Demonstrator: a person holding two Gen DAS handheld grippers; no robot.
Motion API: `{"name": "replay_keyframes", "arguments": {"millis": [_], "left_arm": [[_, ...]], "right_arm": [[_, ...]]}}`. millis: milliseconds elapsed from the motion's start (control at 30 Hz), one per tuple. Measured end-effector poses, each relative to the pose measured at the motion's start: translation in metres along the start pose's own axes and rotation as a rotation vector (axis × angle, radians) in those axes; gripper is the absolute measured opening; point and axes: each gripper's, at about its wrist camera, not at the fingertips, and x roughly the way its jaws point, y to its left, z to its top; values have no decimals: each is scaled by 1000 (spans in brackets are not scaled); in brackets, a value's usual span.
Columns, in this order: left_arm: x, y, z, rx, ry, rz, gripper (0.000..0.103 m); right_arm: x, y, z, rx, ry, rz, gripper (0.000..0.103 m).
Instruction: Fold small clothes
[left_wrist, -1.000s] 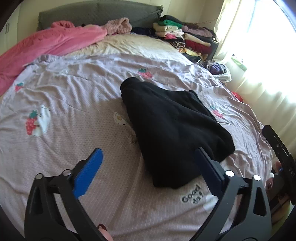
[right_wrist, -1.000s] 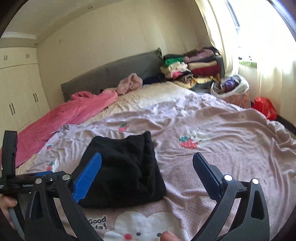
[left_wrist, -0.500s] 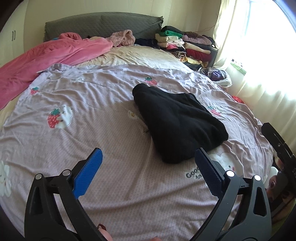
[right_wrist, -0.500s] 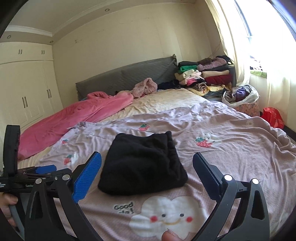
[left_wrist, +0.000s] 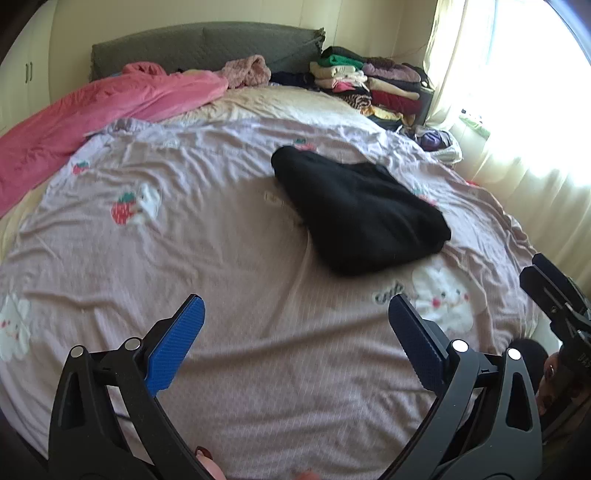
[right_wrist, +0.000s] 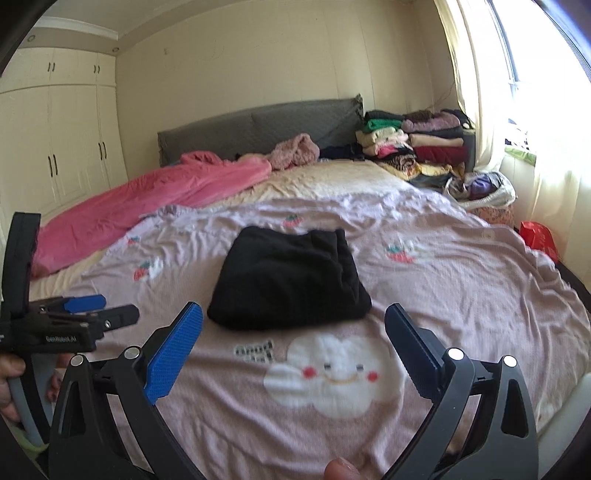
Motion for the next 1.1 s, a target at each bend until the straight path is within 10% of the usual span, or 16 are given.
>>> {"name": "replay_keyframes", "arguments": {"millis": [1100], "left_arm": [[28,2,-22,-2,13,41,93]], "right_arm": [[38,-8,-28,16,84,-28,98]]}}
